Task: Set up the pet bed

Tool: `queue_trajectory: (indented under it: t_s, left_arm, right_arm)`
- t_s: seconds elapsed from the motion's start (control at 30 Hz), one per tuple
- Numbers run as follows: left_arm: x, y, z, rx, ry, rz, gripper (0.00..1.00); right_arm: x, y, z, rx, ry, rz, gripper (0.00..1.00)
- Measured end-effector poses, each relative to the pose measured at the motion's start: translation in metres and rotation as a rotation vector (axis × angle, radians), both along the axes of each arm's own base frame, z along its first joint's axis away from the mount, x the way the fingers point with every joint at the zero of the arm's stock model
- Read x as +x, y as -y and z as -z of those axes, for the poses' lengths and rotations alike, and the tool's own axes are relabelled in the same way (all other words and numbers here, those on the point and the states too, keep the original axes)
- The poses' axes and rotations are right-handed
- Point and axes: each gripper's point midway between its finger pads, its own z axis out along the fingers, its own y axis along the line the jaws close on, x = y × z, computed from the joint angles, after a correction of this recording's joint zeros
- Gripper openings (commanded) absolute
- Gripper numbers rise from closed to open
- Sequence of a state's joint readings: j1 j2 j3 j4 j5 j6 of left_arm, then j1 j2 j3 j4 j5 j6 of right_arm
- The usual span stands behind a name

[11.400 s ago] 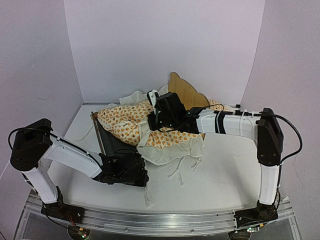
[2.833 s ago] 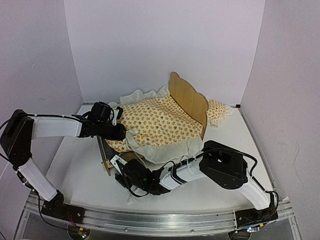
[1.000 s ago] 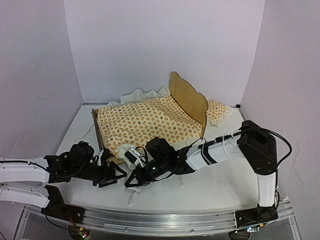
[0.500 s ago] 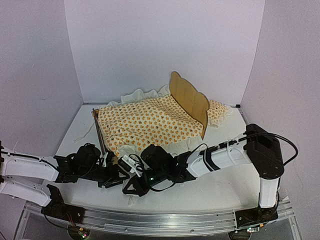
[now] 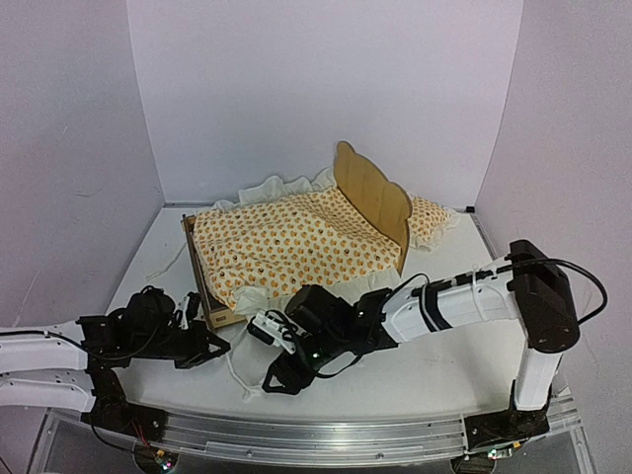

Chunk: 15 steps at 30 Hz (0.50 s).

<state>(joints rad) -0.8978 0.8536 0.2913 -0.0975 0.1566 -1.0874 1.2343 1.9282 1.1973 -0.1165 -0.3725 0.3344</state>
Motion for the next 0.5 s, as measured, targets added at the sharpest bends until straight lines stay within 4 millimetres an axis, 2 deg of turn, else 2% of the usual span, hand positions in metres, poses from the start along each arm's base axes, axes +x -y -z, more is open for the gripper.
queue_trajectory:
  t_s: [0.1,0.2,0.37,0.5]
  left_arm:
    - [0.000,-0.010,-0.009,-0.003,0.031,-0.027,0.00]
    - [-0.003,-0.019,-0.006,0.028,0.018,-0.044,0.00]
    - [-0.007,-0.040,0.001,0.145,-0.037,-0.100,0.00]
    - [-0.004,-0.052,-0.012,0.161,-0.031,-0.158,0.00]
  right_arm:
    - [-0.001,0.015,0.001,-0.072,0.076,-0.074,0.70]
    - [0.001,0.020,-0.002,-0.142,0.163,-0.189,0.72]
    - [0.008,0.005,-0.015,-0.147,0.304,-0.378,0.76]
    - [0.011,-0.008,-0.006,-0.152,0.361,-0.503,0.77]
